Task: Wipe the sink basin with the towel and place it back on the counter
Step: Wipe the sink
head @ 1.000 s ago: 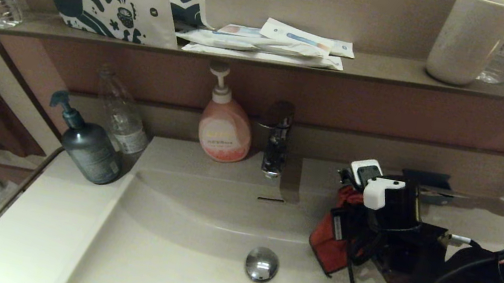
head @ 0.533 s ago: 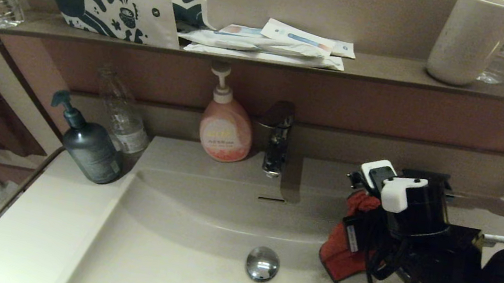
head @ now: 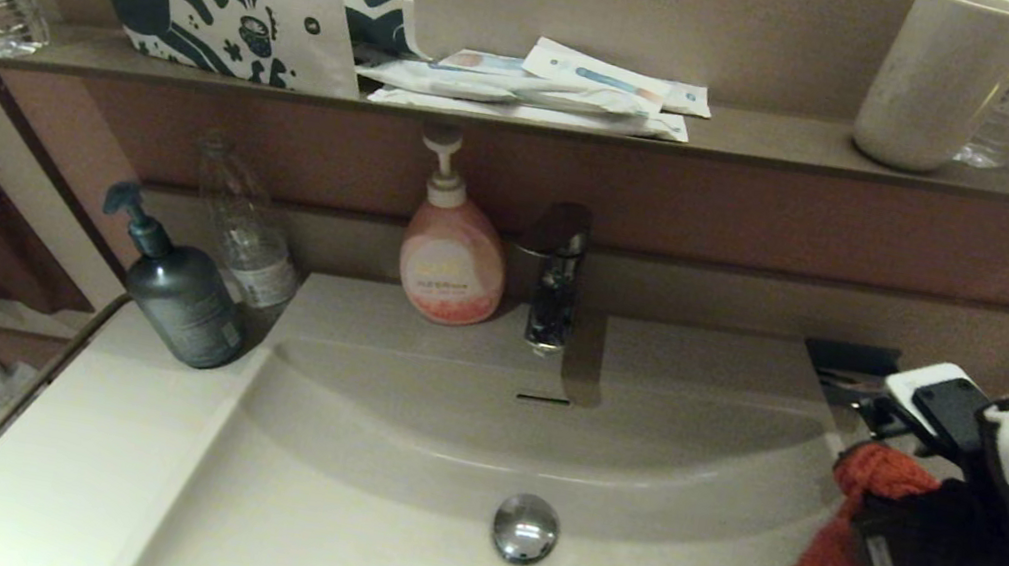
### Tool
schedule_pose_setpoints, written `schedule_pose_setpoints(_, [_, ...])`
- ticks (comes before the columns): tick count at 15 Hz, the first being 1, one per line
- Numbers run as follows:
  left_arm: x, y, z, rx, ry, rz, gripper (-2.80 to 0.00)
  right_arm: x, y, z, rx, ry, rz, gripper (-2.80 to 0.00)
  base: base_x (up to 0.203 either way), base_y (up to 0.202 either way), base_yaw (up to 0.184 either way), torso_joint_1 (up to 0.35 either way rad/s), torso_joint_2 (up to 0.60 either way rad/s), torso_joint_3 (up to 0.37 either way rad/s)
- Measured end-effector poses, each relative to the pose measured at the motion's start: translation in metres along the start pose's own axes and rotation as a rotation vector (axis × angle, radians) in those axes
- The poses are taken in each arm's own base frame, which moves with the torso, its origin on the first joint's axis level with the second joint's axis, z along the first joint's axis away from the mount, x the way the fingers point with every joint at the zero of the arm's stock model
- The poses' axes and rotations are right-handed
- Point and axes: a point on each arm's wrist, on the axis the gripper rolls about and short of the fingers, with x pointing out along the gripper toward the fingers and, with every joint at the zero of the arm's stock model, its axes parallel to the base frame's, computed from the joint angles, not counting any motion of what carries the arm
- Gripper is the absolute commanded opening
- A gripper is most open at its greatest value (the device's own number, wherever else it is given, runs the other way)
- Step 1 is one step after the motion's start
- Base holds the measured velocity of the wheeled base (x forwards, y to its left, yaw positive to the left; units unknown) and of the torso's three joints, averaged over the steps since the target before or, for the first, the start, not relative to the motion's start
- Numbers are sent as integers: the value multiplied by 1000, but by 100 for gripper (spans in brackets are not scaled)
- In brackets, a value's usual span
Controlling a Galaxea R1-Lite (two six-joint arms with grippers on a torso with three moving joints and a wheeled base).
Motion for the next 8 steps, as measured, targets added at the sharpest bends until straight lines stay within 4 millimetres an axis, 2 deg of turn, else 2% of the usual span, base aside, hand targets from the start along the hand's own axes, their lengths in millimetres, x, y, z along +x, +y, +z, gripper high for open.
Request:
schedule_pose_setpoints(3, [0, 0, 0, -1, 0, 0, -280, -30, -17, -25, -84, 109, 10, -280, 0, 0, 0, 0, 0, 0])
schedule_pose_setpoints(5, [0, 0, 0, 0, 0, 0, -280, -45, -21, -39, -154, 158, 42, -280, 0, 0, 0, 0, 0, 0])
schedule_pose_setpoints(8, [0, 0, 0, -1, 0, 0, -280, -55, -21, -54, -224, 201, 77, -280, 0, 0, 0, 0, 0, 0])
